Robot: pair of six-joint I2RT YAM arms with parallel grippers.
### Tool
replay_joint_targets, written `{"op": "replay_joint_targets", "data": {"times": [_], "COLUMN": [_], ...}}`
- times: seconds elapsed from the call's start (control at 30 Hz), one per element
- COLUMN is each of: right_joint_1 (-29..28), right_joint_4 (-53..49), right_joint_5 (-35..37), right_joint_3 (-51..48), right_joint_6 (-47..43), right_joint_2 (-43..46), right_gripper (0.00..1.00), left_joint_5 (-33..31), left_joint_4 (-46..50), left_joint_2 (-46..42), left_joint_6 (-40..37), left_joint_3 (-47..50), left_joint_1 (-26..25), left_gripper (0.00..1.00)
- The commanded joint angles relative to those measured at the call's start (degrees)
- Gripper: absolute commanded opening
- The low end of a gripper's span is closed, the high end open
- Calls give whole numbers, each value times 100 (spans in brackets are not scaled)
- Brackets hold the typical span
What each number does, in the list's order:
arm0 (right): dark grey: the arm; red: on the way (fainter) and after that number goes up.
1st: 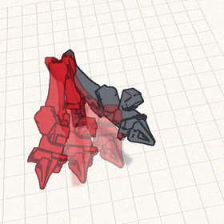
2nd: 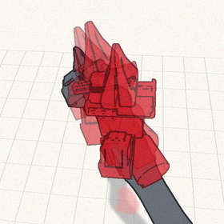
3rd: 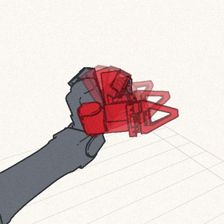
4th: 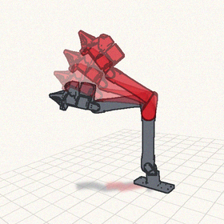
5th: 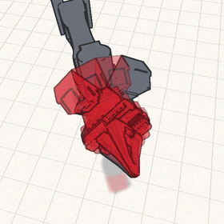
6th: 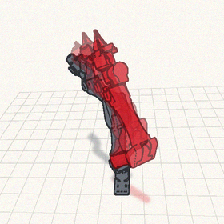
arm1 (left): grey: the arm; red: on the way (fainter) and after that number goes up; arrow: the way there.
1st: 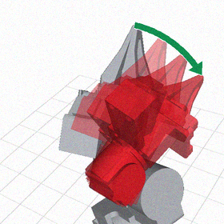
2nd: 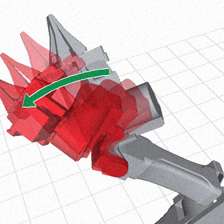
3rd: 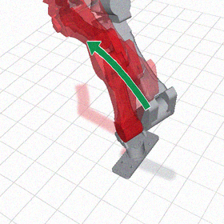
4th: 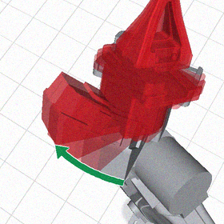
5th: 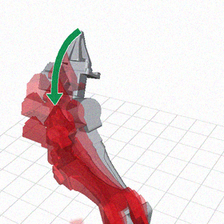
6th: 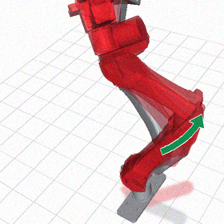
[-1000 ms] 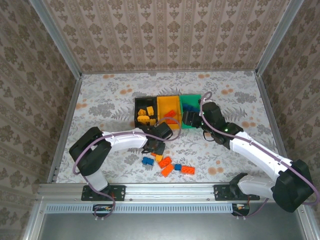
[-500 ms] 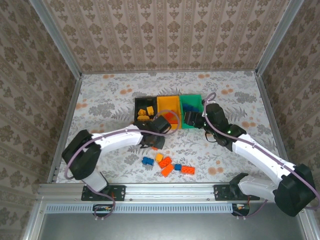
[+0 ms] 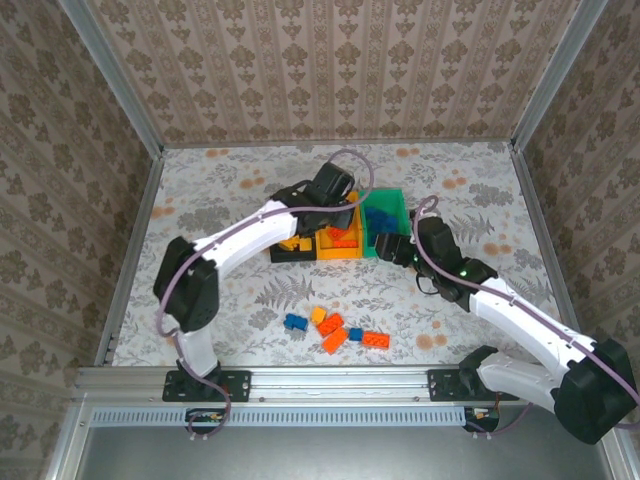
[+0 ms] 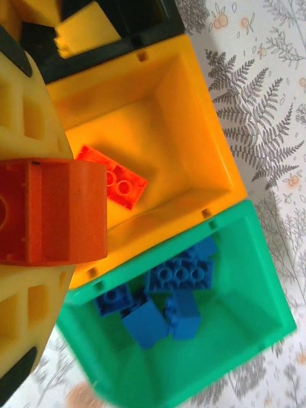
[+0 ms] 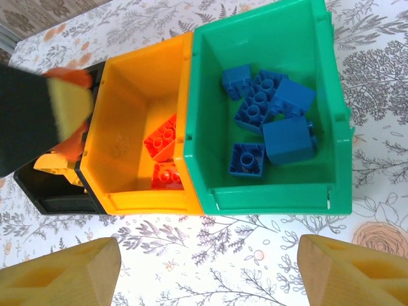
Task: Sort the legos into containers by color
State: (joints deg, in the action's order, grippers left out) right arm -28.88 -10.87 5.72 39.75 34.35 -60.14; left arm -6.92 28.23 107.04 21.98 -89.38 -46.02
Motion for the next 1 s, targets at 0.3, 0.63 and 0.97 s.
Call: {"op": "replay_joint_targets", "data": {"times": [0.3, 0.63, 0.97], "right_joint_1": [41, -361, -2197], "right_joint_4": [-547, -509, -489], "right_joint_5": [-118, -1013, -1099], "right_joint_3": [-178, -254, 1072], "right_joint_6": [-39, -486, -1330], "right_joint_2": [348, 15, -2156], "right_gripper": [76, 75, 74], "left_joint_5": [119, 359, -394], "left_joint_4": [24, -675, 157], "left_joint_2": [506, -1723, -4696], "left_joint_6": [-152, 264, 1182], "left_joint_3": [-709, 1025, 4011], "left_joint_1": [118, 28, 1025], "left_gripper": [71, 100, 100]}}
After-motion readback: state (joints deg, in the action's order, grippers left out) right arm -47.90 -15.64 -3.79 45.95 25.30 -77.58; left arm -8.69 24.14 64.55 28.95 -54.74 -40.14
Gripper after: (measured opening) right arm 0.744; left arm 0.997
